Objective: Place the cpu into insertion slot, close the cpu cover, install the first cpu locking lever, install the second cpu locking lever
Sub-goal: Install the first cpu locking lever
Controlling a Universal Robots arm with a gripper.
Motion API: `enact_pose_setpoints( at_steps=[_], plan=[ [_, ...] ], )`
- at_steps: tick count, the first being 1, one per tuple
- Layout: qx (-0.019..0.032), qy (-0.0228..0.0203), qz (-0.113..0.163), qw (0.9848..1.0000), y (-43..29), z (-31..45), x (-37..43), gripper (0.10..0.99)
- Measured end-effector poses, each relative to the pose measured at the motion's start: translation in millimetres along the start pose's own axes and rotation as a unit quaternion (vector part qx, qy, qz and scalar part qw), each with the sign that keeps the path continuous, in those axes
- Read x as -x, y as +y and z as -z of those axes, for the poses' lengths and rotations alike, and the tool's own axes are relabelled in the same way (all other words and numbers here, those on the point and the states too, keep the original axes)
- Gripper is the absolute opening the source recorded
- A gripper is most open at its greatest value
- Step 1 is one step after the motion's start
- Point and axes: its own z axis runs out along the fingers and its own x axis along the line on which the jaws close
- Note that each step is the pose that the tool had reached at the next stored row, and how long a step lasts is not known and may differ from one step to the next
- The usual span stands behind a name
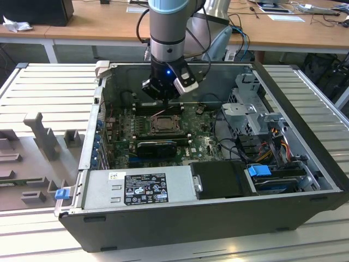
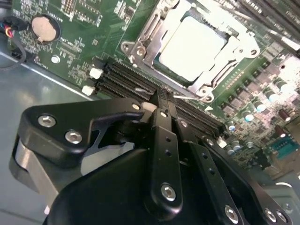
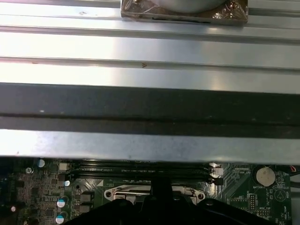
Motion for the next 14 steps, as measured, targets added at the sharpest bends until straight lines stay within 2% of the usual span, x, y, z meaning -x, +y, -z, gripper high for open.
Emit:
enact_pose_setpoints(
  at_steps=[9, 12, 14],
  plan=[
    [0.0001, 0.0006, 0.005, 1.0, 0.9, -6.6, 7.3, 0.106],
    [0.0002, 0.0008, 0.006, 1.0, 0.0, -14.2, 8.3, 0.106],
    [0.0002, 0.0008, 0.007, 1.0, -0.3, -16.0, 10.5, 0.106]
  ],
)
